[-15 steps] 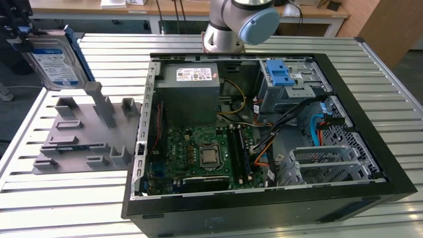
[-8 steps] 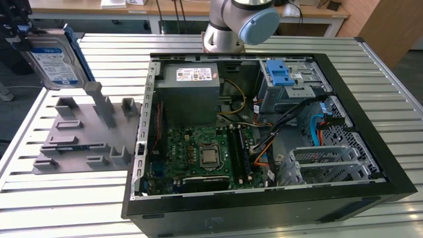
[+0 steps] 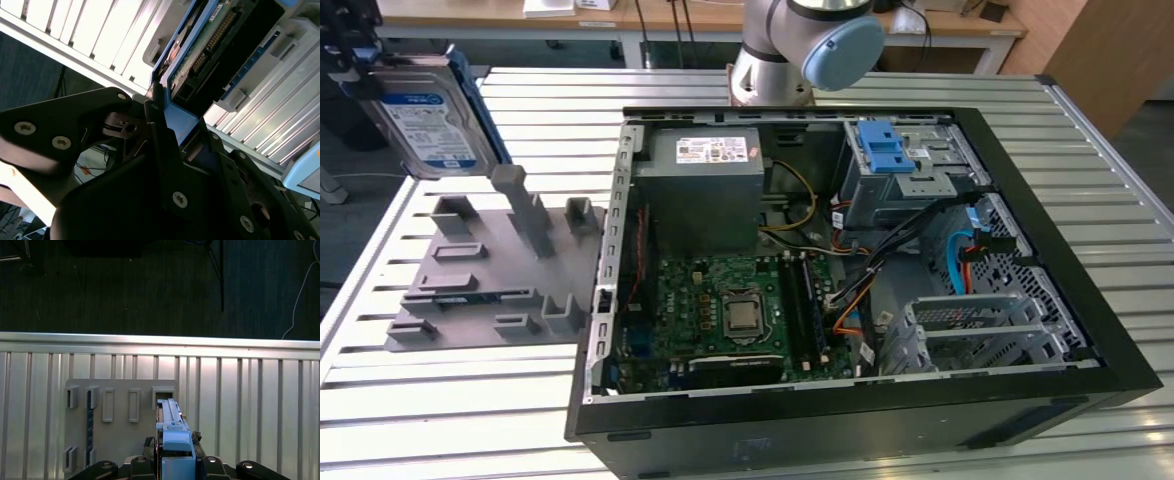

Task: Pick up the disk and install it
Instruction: 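Pick up the disk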

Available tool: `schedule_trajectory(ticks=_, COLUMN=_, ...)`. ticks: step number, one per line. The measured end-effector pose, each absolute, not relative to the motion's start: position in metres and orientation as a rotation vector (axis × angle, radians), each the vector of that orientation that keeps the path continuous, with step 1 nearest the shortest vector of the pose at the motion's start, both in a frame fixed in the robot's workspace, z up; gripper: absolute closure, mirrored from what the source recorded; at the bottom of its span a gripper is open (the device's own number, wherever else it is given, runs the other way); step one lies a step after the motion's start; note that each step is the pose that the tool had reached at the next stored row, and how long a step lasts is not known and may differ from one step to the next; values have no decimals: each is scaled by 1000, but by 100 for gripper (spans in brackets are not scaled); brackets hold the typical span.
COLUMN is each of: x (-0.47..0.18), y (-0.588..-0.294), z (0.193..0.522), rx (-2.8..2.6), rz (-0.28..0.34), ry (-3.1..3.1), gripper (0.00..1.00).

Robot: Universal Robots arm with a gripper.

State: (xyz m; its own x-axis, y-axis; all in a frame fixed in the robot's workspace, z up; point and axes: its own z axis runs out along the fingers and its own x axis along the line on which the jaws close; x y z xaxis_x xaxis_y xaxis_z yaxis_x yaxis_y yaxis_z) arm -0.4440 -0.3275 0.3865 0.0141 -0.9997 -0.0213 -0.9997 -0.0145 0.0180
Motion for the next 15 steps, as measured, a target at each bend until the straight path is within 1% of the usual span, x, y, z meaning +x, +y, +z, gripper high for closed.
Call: schedule_trajectory(ticks=15, x=-444, y=-327, z=395, rx=-2235, rz=44, ry=2204, gripper=64)
